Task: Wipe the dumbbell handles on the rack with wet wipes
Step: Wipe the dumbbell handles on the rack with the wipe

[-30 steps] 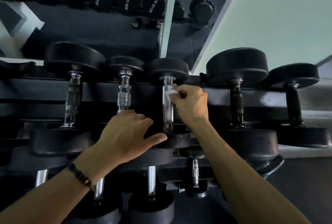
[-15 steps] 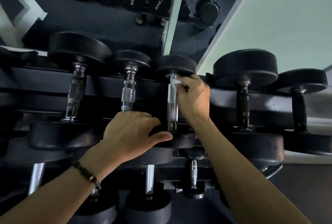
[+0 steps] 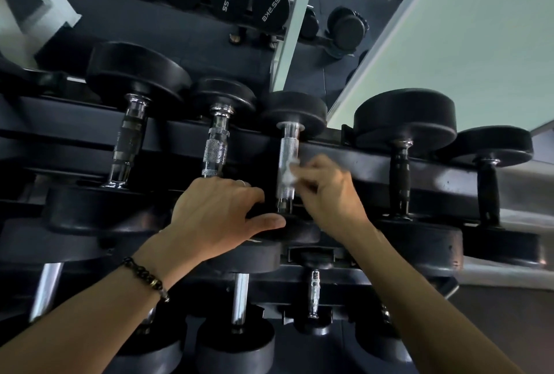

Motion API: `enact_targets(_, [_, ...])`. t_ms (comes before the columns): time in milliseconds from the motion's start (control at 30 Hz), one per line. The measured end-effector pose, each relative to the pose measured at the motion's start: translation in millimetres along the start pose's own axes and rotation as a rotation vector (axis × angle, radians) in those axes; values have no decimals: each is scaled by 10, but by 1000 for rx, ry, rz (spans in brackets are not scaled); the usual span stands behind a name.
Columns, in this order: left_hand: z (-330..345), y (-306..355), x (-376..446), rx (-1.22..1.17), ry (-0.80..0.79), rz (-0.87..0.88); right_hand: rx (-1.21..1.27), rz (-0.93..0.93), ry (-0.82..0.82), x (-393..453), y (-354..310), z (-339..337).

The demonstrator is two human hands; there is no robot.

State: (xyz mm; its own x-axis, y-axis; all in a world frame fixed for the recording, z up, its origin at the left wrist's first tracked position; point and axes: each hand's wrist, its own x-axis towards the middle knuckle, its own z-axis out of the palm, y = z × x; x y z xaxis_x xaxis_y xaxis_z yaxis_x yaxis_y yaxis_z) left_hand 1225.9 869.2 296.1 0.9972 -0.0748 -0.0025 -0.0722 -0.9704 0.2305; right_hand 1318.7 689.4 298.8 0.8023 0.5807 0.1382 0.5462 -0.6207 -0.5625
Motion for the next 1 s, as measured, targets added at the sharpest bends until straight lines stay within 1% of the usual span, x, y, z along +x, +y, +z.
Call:
enact_targets(67, [-9, 6, -2, 9, -2, -5, 21, -28, -98, -111, 10, -62])
enact_targets(100, [-14, 13, -3, 3, -9, -12, 5, -46, -104, -44, 26, -68])
enact_targets(167, [-31, 27, 6, -9, -20, -23, -11, -61, -29, 186, 57, -59])
enact_targets(233, [-35, 29, 6, -10, -26, -33, 26, 13, 86, 367, 61, -46])
enact_targets(267, [-33, 25, 8, -9, -26, -35, 45, 45, 112, 380, 75, -38])
enact_targets(300, [-33, 23, 6, -7, -28, -34, 56, 59, 93, 331, 82, -40])
enact_targets(333, [-33, 26, 2, -3, -32, -31, 58, 48, 31, 238, 94, -45])
enact_targets(433, [-34, 23, 6, 6, -35, -33, 122, 3, -234, -3, 104, -111])
enact_targets(500, [-32, 27, 4, 4, -32, -38, 145, 17, -337, 84, 105, -168])
enact_targets(533, [-31, 25, 8, 7, -29, -36, 148, 34, -334, 174, 94, -177])
enact_targets(633, [-22, 14, 6, 7, -29, -41, 139, 72, -184, 340, 52, -152])
enact_targets(667, [-23, 17, 6, 5, -32, -42, 142, 81, -172, 323, 60, -148])
enact_targets(700, [-29, 21, 4, 3, -37, -43, 158, 81, -211, 265, 79, -148])
enact_targets(800, [-44, 19, -1, -2, -42, -50, 246, 133, -455, 91, 91, -190])
enact_targets(833, [-45, 25, -6, -9, -45, -56, 256, 163, -484, 102, 115, -206])
enact_targets(867, [-45, 27, 2, -13, -44, -56, 246, 181, -453, 147, 140, -207])
enact_targets(967, [-42, 23, 2, -12, -41, -54, 296, 245, -238, 268, 179, -146])
enact_targets(1000, [-39, 24, 2, -7, -41, -52, 307, 276, -194, 258, 190, -127])
